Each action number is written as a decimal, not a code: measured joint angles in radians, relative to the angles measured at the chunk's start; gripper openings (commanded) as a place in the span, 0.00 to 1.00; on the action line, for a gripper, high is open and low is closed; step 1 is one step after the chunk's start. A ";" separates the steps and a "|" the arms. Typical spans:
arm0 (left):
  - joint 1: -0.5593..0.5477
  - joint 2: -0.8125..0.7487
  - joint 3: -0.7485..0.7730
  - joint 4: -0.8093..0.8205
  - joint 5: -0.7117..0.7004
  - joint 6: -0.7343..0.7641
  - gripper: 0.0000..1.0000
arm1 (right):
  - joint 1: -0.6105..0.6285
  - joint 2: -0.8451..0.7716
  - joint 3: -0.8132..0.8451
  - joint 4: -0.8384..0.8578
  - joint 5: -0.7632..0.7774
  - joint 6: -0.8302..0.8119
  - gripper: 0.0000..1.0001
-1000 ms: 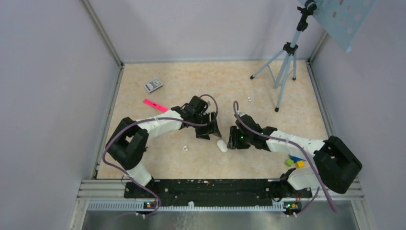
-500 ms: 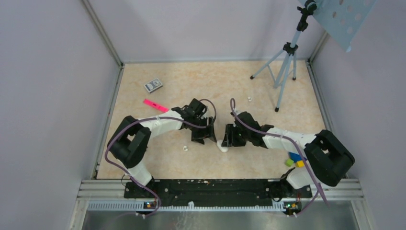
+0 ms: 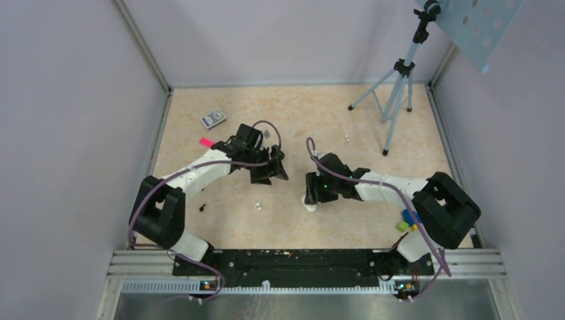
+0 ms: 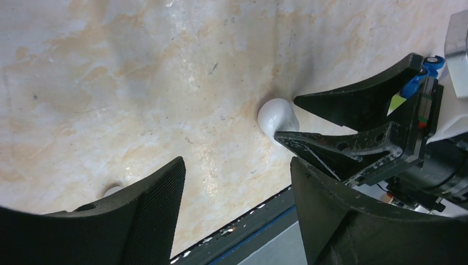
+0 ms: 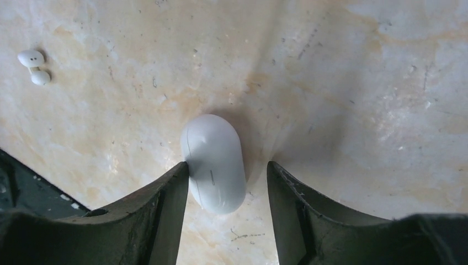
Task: Insert the wireless bluetooth earbuds into the charging case
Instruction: Pick up the charging case from the center of the board.
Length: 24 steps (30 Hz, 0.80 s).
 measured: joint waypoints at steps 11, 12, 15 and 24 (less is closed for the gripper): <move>0.077 -0.049 -0.023 -0.021 0.062 0.037 0.80 | 0.142 0.043 0.098 -0.160 0.204 -0.062 0.55; 0.077 -0.058 -0.026 -0.021 0.069 0.037 0.80 | 0.142 0.043 0.098 -0.166 0.211 -0.062 0.54; 0.076 -0.074 -0.037 -0.021 0.084 0.037 0.80 | 0.149 0.043 0.101 -0.184 0.239 -0.057 0.51; 0.077 -0.075 -0.091 0.023 0.154 -0.046 0.84 | 0.200 0.062 0.115 -0.200 0.326 -0.045 0.53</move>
